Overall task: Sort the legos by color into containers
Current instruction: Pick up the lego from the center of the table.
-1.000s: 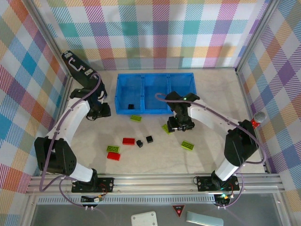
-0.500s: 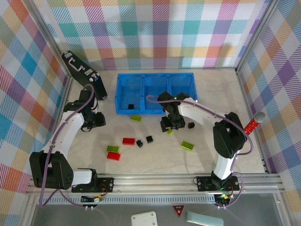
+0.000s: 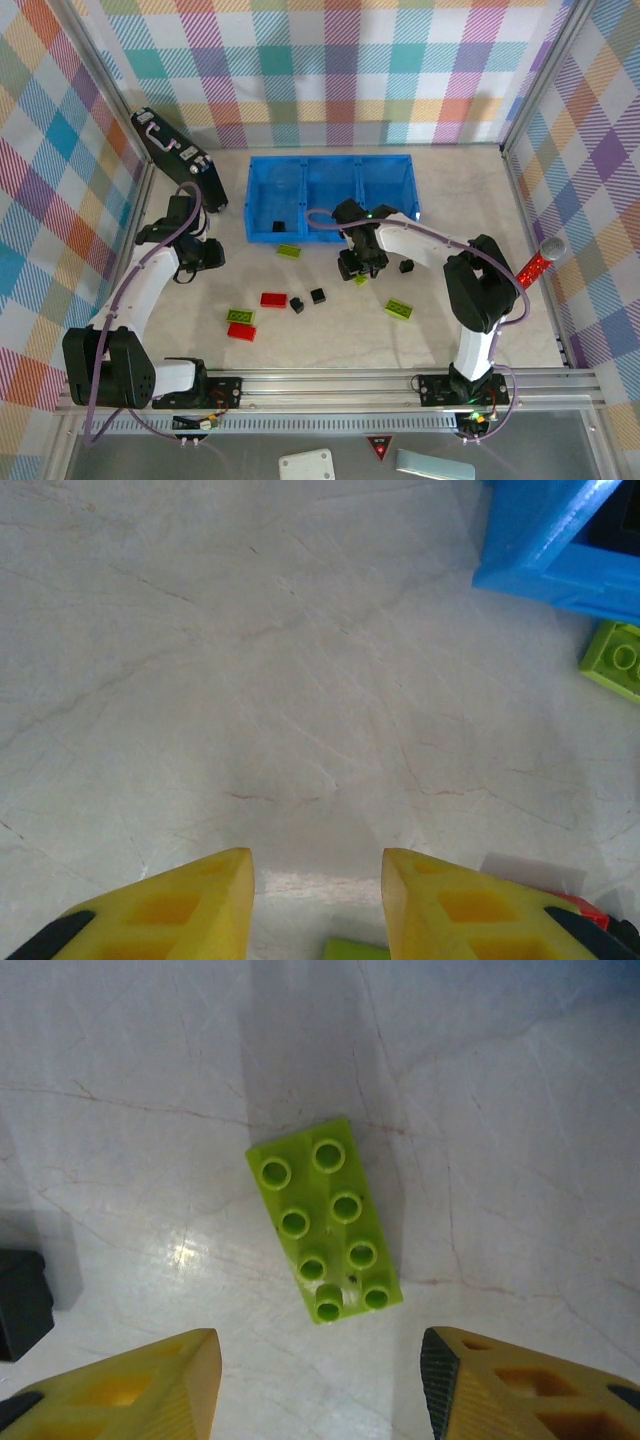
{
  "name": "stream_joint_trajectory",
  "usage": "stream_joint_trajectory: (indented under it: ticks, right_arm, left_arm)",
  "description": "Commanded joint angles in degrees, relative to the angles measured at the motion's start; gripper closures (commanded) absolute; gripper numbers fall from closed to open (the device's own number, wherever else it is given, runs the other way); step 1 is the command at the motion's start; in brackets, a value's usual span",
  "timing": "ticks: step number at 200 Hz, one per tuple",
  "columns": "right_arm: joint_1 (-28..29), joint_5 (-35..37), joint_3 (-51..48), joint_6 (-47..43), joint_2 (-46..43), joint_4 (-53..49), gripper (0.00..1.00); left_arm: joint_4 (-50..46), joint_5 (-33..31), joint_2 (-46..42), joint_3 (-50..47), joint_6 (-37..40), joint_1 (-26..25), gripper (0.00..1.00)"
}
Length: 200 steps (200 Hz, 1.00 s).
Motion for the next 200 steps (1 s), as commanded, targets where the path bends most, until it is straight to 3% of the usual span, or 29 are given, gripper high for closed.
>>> stream_joint_trajectory:
  ticks: [1,100,200]
  right_arm:
    - [0.1,0.7,-2.4,-4.1,0.6,4.1,0.44]
    - [0.1,0.1,-8.4,-10.3,1.2,9.3,0.44]
    - [0.1,1.0,-8.1,-10.5,3.0,8.9,0.55]
  left_arm:
    - [0.4,0.5,-1.2,-0.8,1.1,0.8,0.62]
    - [0.6,0.9,-0.3,-0.5,1.3,0.9,0.62]
    - [0.8,1.4,-0.2,-0.5,1.6,1.0,0.62]
